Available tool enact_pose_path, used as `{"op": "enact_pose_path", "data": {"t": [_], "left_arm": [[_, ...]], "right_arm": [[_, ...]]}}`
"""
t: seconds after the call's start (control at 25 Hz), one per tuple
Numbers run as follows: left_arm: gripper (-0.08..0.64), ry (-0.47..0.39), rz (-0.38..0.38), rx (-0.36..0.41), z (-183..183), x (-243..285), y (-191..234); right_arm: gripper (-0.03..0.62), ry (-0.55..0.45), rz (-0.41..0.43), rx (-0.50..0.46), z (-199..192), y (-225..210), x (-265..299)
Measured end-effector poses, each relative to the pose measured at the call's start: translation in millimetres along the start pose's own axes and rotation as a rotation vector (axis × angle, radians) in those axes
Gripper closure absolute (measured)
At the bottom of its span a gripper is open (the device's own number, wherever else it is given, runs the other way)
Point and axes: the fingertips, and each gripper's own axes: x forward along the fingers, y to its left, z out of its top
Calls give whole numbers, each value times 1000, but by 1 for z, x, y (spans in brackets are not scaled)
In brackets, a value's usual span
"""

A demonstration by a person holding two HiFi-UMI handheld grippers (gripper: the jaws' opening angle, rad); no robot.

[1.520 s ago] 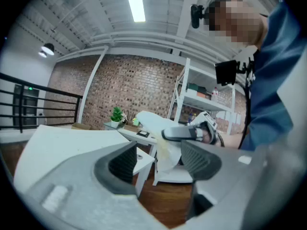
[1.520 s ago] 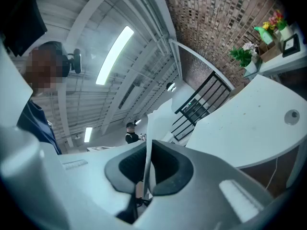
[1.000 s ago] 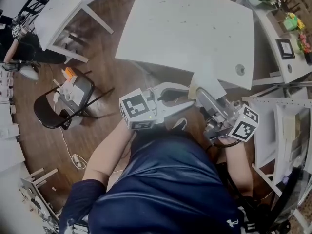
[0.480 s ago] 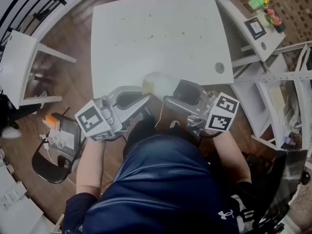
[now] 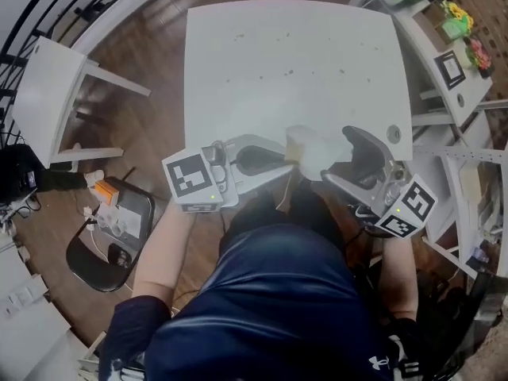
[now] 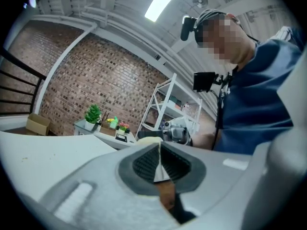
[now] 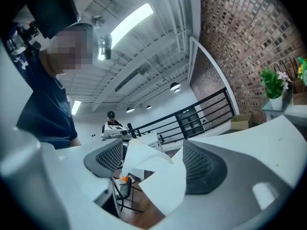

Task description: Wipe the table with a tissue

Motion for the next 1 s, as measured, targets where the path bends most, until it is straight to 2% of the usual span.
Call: {"op": "enact_pose_path", "data": {"t": [0.16, 0.32, 0.48, 0.56, 0.64, 0.72, 0.76, 0.8, 0.84, 0.88, 1.0], "left_arm": [[555, 4, -30, -17, 4, 10, 6], [555, 24, -31, -28, 10, 32, 12], [555, 53, -1, -53, 7, 51, 26], [555, 41, 30, -79, 9, 59, 38], [555, 10, 76, -115, 11, 64, 54], [552, -21, 138, -145, 10, 66, 71], [515, -31, 178, -156, 8, 65, 80], [443, -37, 224, -166, 4, 63, 89], [389, -40, 274, -174, -1, 59, 99], [369, -42, 324, -182, -7, 53, 108], [362, -77, 477, -208, -23, 22, 133]], "right_arm": [[207, 46, 162, -99, -2, 5, 7], [217, 78, 334, -75, -14, 1, 12], [387, 68, 422, -31, -12, -20, 13], [506, 60, 454, -14, -7, -32, 13], [565, 55, 488, 20, -4, -44, 14], [578, 52, 503, 61, -3, -56, 18], [578, 48, 499, 82, -3, -63, 22], [578, 44, 484, 103, -3, -72, 27], [578, 39, 460, 122, -4, -81, 33], [578, 36, 428, 138, -4, -90, 40], [580, 49, 306, 155, -12, -117, 65]]}}
